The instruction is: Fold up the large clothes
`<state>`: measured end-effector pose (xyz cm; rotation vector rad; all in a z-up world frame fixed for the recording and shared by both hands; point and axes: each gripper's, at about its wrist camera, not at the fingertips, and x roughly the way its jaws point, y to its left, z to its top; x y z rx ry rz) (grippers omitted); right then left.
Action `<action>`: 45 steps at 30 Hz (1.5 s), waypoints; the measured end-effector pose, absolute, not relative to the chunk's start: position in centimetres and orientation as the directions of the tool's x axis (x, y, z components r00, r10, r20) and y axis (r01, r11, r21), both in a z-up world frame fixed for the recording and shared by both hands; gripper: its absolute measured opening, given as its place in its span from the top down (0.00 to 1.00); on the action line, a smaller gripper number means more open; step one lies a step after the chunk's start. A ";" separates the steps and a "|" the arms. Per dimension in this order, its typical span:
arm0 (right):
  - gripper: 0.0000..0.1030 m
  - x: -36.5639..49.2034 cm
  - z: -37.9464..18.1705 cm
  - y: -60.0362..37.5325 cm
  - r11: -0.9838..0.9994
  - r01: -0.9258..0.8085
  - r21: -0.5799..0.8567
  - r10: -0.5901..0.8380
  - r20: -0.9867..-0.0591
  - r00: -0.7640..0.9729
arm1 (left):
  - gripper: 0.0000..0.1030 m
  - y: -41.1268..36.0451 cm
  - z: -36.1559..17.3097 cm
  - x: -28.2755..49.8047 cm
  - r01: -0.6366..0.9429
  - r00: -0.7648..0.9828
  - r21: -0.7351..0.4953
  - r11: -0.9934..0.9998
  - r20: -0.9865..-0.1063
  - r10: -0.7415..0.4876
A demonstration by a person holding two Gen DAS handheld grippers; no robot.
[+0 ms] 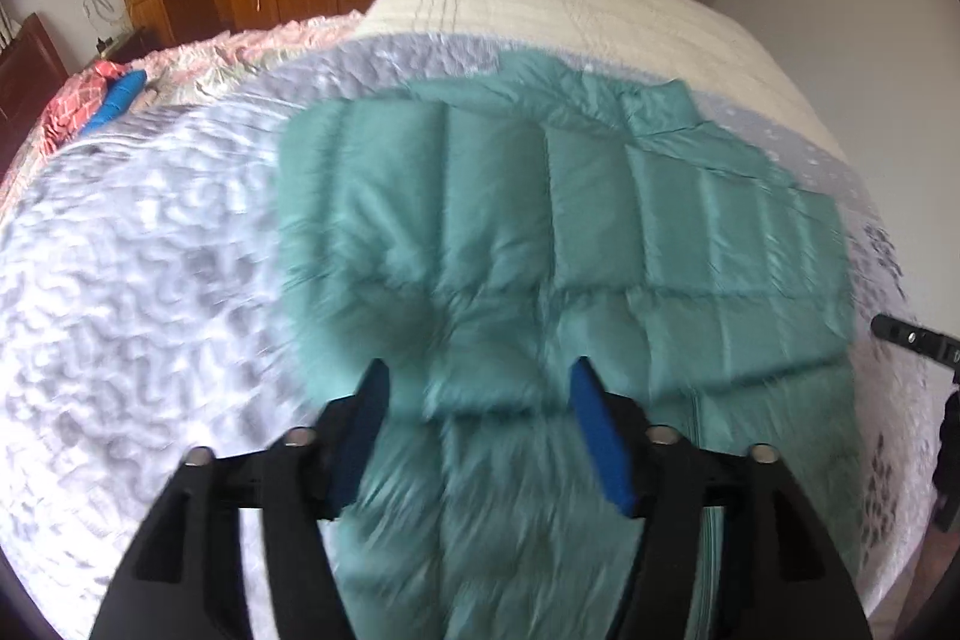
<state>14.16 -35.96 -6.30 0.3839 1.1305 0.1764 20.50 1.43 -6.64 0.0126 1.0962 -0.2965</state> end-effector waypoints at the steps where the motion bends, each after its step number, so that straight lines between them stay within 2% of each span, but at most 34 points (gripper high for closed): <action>1: 0.59 13.2 -5.8 -36.1 0.918 0.047 0.394 0.339 -0.839 0.425 | 0.33 2.6 -6.1 19.0 0.250 0.421 -0.131 0.959 -0.878 -0.230; 4: 0.57 9.0 -5.0 -36.4 0.921 0.033 0.389 0.341 -0.843 0.416 | 0.29 5.6 -5.9 15.3 0.246 0.388 -0.109 0.963 -0.899 -0.201; 10: 0.50 1.3 -6.0 -36.0 0.921 0.032 0.389 0.353 -0.866 0.353 | 0.29 10.7 -7.7 8.3 0.177 0.283 -0.107 0.978 -0.947 -0.154; 16: 0.47 -4.8 -8.3 -35.4 0.912 0.067 0.404 0.374 -0.888 0.269 | 0.29 13.4 -9.7 3.3 0.119 0.201 -0.191 0.974 -0.956 -0.212; 25: 0.46 -9.0 -12.0 -36.3 0.885 0.146 0.441 0.411 -0.890 0.198 | 0.29 14.9 -12.7 -0.6 0.047 0.125 -0.350 0.936 -0.927 -0.353; 32: 0.45 -9.7 -13.9 -36.6 0.864 0.167 0.475 0.446 -0.876 0.182 | 0.29 14.1 -13.6 -1.0 0.052 0.114 -0.361 0.931 -0.924 -0.364; 33: 0.49 -9.8 -13.9 -36.6 0.864 0.164 0.477 0.448 -0.875 0.184 | 0.29 14.1 -13.6 -1.1 0.052 0.115 -0.363 0.930 -0.923 -0.367; 34: 0.57 -9.8 -13.9 -36.5 0.860 0.156 0.486 0.459 -0.870 0.181 | 0.34 13.9 -13.6 -1.1 0.051 0.115 -0.364 0.930 -0.923 -0.368; 36: 0.67 -10.0 -13.9 -36.4 0.845 0.145 0.514 0.490 -0.854 0.174 | 0.44 13.6 -13.6 -1.0 0.053 0.108 -0.380 0.923 -0.917 -0.384; 38: 0.72 -10.1 -13.9 -36.3 0.847 0.135 0.514 0.491 -0.855 0.169 | 0.60 13.2 -13.6 -1.1 0.056 0.103 -0.399 0.915 -0.910 -0.403; 41: 0.85 -10.0 -13.8 -36.3 0.834 0.134 0.535 0.512 -0.841 0.174 | 0.76 13.1 -13.5 -1.1 0.056 0.101 -0.426 0.903 -0.897 -0.430; 45: 0.95 -9.9 -12.9 -36.3 0.831 0.114 0.544 0.518 -0.832 0.198 | 0.85 12.8 -12.7 -1.2 0.072 0.121 -0.441 0.895 -0.887 -0.447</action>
